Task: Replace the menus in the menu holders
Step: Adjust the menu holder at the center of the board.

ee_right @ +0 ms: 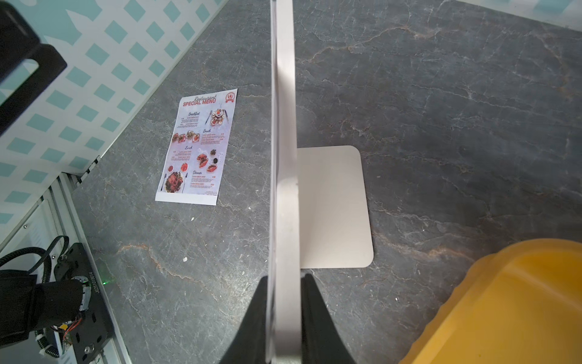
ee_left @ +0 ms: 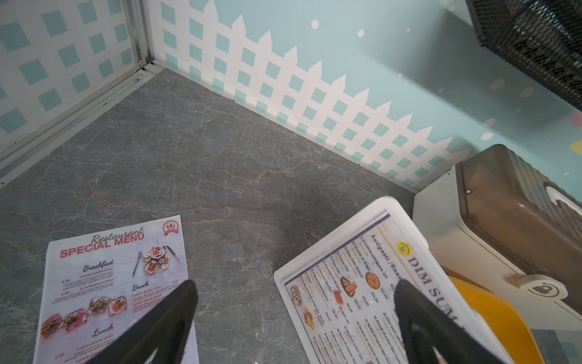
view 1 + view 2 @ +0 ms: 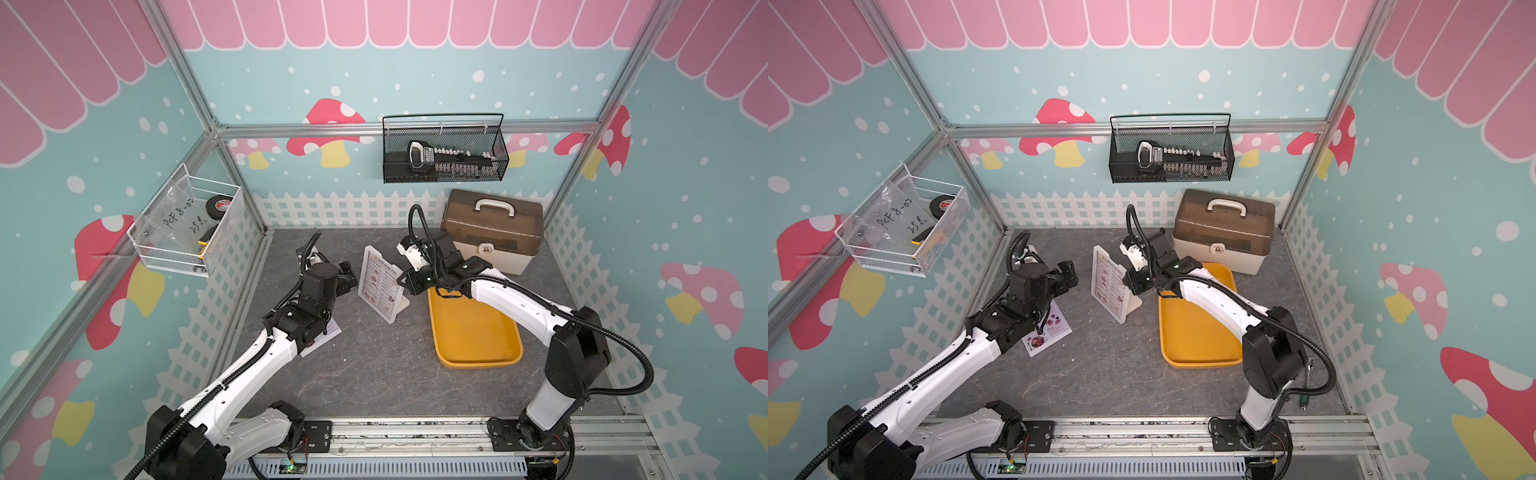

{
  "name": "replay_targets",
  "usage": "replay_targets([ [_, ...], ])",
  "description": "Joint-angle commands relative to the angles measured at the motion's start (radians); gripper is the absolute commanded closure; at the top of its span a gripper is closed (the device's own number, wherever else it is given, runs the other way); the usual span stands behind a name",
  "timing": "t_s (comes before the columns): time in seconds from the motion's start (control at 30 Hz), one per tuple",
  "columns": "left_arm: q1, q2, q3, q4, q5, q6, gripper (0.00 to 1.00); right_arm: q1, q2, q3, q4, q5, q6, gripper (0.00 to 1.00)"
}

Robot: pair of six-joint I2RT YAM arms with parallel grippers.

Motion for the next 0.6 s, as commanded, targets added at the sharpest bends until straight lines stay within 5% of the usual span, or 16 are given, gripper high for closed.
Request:
replay_targets([
  [0.0, 0.005, -0.017, 0.019, -0.033, -0.020, 0.022, 0.02, -0.004, 0.039, 0.059, -0.117, -0.129, -0.204, 0.82],
  [0.57, 0.014, 0.011, 0.081, -0.064, -0.049, 0.076, 0.02, -0.102, 0.276, 0.406, -0.467, -0.209, -0.696, 0.79],
])
